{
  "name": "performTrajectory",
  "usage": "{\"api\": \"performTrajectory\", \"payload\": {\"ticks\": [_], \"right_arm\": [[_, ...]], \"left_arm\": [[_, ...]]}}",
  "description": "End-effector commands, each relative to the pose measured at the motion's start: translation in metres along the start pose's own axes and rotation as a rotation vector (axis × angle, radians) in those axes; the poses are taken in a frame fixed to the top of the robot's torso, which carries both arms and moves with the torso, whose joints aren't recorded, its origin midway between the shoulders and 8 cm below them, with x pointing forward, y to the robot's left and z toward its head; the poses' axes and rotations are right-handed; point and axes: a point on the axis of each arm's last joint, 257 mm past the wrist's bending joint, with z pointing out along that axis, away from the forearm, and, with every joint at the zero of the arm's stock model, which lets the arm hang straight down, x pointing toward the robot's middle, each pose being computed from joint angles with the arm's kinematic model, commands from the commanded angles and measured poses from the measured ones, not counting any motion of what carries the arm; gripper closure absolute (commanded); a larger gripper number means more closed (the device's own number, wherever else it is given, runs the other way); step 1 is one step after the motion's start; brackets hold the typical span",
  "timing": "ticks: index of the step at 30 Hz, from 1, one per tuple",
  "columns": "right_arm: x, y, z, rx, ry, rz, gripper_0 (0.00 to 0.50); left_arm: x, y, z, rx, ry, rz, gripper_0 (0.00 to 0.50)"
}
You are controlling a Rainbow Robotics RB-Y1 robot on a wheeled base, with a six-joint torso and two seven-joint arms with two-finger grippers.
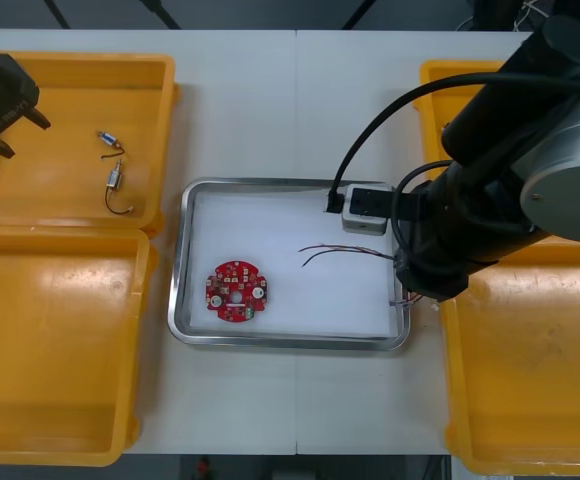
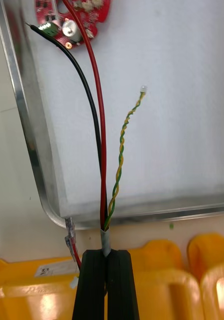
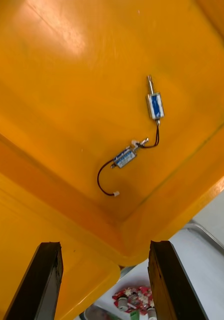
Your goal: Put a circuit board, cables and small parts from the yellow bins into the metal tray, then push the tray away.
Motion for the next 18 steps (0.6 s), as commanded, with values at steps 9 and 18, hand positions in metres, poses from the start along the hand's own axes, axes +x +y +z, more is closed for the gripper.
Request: {"api": "performTrajectory", "payload": {"ticks": [9,18], "right_arm": [[-0.042,-0.004,0.06,-0.031,0.008,-0.34,0.5],[-0.046,0.009,0.104,-0.032,0.0,-0.4,0.5]], "left_arm": [[-0.081,-0.017,-0.024,0.074,-0.113,-0.19,0.0],[-0.098,-0.038,0.0,0.061,-0.141,-0.266,0.0]]}}
